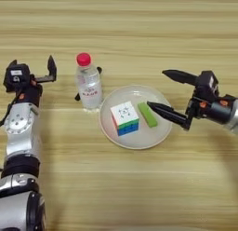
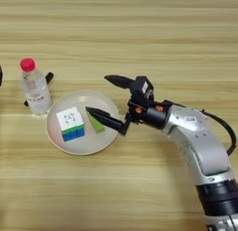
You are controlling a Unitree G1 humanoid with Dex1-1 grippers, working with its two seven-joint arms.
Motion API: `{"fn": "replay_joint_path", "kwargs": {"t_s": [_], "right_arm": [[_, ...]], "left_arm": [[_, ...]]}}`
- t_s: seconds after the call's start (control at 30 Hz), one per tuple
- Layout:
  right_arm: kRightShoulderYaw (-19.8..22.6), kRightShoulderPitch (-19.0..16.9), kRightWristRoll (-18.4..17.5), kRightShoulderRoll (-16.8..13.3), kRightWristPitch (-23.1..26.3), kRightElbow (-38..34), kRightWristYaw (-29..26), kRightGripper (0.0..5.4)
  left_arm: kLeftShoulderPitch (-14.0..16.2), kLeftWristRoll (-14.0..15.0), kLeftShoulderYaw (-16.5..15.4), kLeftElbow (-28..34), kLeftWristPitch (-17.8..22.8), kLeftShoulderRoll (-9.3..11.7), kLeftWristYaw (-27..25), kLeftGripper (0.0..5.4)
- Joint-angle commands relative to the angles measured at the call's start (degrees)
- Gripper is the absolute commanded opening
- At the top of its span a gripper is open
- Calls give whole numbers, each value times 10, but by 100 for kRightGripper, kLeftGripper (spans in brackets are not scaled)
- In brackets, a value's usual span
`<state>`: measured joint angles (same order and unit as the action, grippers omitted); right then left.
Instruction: Move the objects on the table
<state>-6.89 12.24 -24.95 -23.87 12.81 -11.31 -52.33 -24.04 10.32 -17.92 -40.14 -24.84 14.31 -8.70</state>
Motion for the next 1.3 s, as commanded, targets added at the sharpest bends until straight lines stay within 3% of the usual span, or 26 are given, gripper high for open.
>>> {"fn": "replay_joint_path", "kwargs": {"t_s": [0.03,0.53,0.7,1.0,1.3], "right_arm": [[-20,17,28,10,-8,20,10,540],[-86,9,126,76,-10,69,101,540],[-106,2,179,83,-29,79,140,540],[-122,-9,196,109,-26,80,170,540],[-124,-13,189,141,-5,69,192,540]], "left_arm": [[-20,1,-3,-27,-15,7,1,538],[-28,3,-8,-61,-37,7,5,538],[-28,3,-9,-63,-38,6,8,538],[-28,3,-11,-72,-40,7,11,538],[-31,8,-15,-80,-47,1,16,538]]}}
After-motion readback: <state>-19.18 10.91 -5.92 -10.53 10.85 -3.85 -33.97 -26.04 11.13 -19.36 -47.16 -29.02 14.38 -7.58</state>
